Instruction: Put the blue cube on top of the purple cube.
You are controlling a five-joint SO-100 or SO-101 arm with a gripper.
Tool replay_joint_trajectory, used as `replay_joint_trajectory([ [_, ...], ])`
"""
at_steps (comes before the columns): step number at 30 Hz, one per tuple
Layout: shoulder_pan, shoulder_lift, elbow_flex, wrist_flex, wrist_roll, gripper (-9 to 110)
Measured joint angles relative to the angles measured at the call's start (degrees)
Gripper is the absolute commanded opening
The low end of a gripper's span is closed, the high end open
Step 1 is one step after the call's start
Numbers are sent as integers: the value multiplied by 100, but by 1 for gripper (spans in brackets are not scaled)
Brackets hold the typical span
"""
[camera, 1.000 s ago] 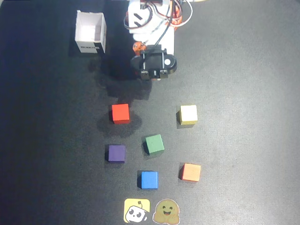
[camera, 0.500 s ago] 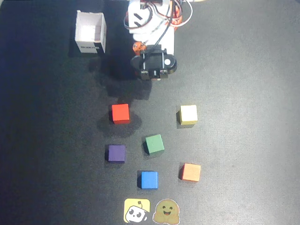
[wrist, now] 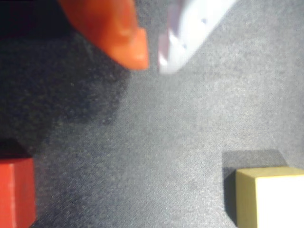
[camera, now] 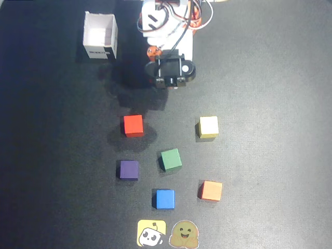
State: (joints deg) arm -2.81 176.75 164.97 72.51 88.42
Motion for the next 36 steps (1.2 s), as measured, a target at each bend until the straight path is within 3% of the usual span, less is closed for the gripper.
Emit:
replay_joint_trajectory([
  [21,0,0,0,0,9,1],
  [32,9,-79,-70,-176,-105,11],
  [36,-35,-1020,-580,-510,-105,15],
])
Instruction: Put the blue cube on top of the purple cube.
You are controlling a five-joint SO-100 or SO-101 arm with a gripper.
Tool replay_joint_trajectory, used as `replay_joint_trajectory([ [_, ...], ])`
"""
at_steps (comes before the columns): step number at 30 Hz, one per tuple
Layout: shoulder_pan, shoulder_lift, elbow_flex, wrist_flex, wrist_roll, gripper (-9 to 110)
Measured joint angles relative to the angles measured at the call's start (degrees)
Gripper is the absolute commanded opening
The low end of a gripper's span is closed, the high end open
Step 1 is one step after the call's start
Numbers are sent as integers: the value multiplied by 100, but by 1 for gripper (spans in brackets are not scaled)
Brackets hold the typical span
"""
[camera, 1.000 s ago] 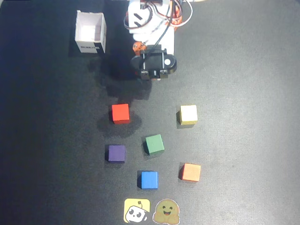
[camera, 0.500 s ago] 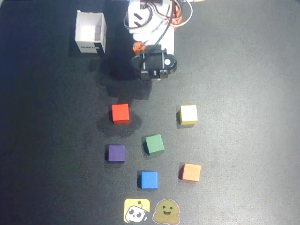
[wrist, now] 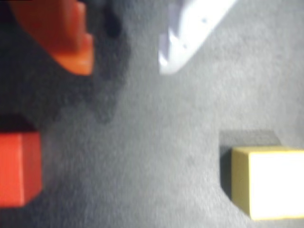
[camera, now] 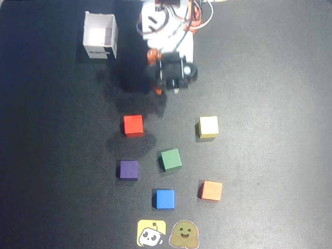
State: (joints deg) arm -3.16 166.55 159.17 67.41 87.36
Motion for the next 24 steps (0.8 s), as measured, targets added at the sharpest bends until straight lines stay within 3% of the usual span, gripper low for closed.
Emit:
replay_joint_trajectory([
  [24,0,-7770,-5933,-1020,97,22],
])
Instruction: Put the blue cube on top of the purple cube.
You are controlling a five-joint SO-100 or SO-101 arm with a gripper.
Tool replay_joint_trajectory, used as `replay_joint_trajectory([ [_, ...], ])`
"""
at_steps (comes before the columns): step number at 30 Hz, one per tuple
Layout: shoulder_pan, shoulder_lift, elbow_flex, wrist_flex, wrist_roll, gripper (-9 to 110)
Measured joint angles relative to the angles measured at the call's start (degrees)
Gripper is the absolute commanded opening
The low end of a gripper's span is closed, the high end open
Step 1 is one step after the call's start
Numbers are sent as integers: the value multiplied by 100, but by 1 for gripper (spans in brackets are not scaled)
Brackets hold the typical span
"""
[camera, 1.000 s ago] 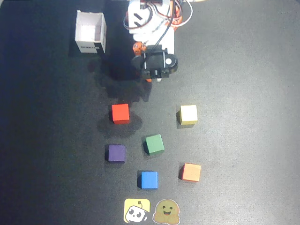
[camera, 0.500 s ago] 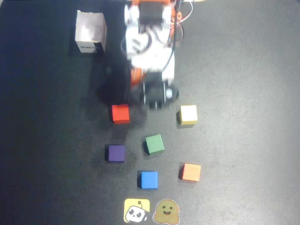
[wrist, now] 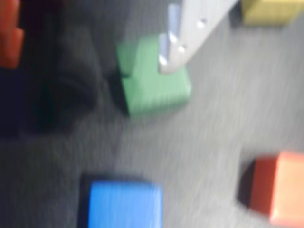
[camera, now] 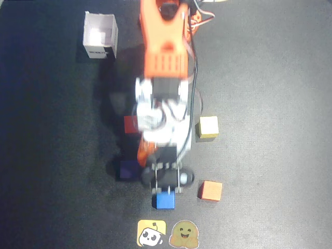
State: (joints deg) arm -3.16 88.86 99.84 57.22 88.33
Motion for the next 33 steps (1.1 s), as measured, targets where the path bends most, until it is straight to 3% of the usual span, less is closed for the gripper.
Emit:
replay_joint_trajectory([
  [14,-158,-1819,-1635,-290,378,23],
  [33,-220,-2452,-1784,-1037,396,23],
])
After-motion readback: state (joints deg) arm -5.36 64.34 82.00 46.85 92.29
